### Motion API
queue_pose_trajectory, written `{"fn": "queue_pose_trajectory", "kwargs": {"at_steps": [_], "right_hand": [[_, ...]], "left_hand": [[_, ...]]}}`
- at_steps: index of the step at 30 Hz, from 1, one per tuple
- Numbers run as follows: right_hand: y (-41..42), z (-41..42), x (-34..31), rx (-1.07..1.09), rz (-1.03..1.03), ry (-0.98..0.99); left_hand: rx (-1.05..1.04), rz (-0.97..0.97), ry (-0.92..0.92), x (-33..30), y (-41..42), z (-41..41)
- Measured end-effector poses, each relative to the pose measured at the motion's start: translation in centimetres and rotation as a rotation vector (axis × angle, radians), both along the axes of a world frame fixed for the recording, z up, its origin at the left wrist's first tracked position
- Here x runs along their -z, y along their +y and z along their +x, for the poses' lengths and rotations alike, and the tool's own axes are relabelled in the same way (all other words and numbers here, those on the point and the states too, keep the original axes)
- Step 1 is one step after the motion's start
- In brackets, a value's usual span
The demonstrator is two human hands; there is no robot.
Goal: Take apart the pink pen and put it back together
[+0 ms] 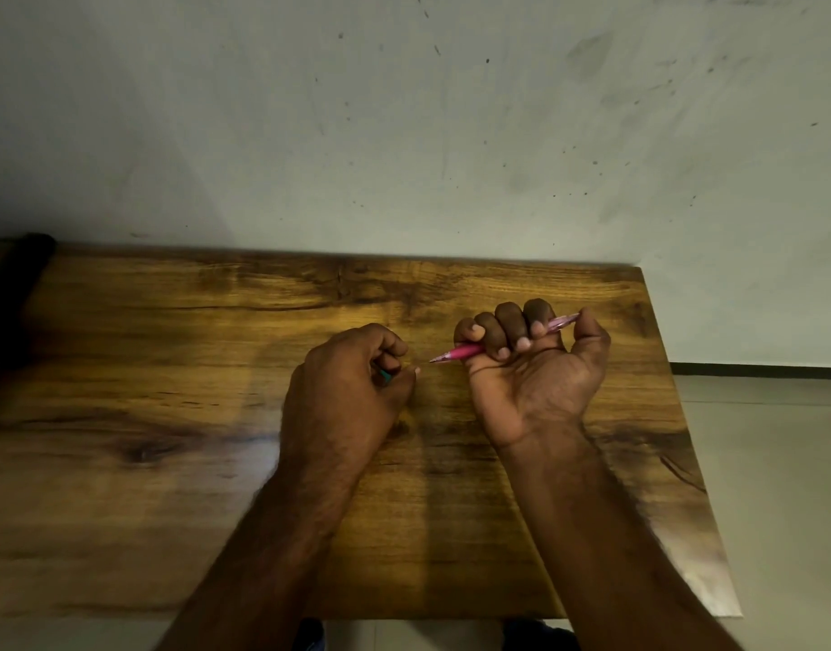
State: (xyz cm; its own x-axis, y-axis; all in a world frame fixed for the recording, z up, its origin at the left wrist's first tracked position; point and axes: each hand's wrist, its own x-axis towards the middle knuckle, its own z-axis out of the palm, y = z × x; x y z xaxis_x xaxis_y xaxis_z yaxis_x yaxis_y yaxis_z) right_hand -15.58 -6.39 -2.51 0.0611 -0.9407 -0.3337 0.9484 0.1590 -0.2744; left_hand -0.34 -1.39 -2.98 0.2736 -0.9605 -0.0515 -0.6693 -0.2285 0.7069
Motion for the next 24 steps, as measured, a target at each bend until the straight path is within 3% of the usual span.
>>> {"fn": "queue_pose_trajectory", "kwargs": {"at_steps": [24], "right_hand": [[0.15,0.0,-0.17,-0.001,-0.017,0.017]], "left_hand": [[0.004,0.009,0.006,-0.27,0.06,-0.01]]}}
